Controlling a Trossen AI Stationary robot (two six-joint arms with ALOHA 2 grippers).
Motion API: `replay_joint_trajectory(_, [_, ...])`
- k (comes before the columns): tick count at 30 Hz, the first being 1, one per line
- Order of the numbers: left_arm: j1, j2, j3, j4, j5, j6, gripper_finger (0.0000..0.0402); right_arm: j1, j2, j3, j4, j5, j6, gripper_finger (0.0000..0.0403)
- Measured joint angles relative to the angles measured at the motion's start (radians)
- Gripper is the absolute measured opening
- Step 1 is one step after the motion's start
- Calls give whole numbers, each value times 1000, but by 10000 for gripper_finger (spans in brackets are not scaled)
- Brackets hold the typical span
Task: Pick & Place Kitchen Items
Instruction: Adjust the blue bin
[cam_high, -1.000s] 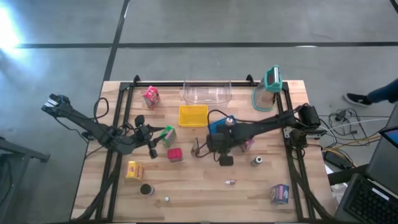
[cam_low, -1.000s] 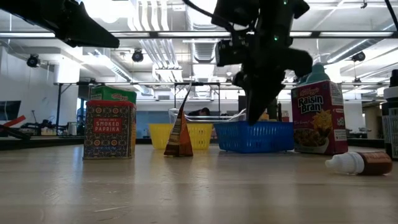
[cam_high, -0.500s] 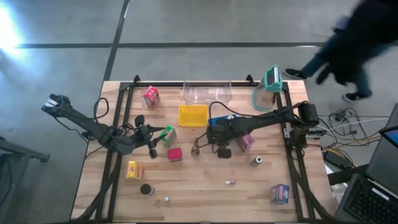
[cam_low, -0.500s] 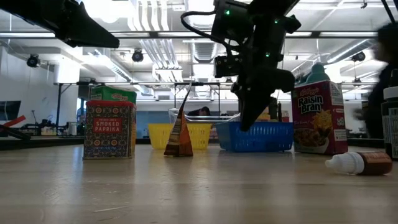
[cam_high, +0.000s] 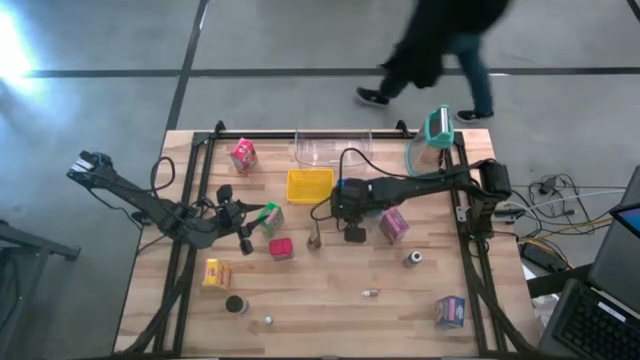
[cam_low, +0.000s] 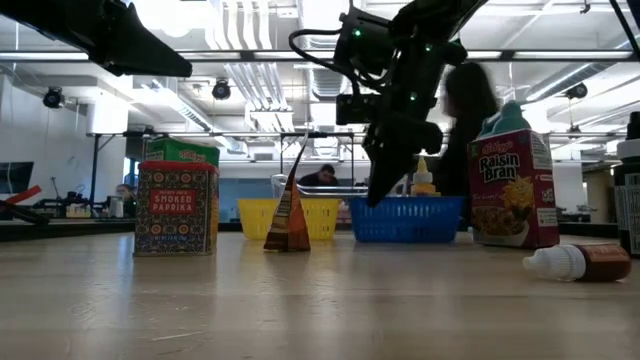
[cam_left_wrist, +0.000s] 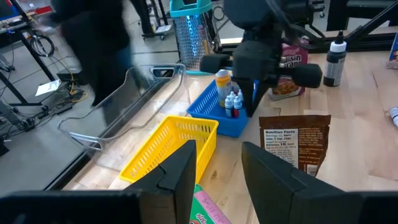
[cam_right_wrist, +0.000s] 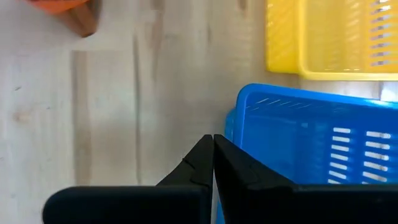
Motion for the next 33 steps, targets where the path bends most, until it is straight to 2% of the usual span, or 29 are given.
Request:
replay_joint_trajectory(5, [0, 0, 0, 0, 0, 0, 136, 29, -16, 3, -12, -62, 26, 8])
replay_joint_trajectory(9, [0, 0, 0, 0, 0, 0, 136, 63, -31, -1, -140, -65, 87, 8])
replay_joint_trajectory(12, [0, 0, 0, 0, 0, 0, 136, 67, -31, -26, -203, -45, 128, 8])
replay_joint_trajectory(20, [0, 0, 0, 0, 0, 0, 136, 66, -29, -99, -195, 0, 156, 8])
replay_joint_trajectory(33, [0, 0, 0, 0, 0, 0, 136, 57, -29, -107, -194, 88, 127, 8])
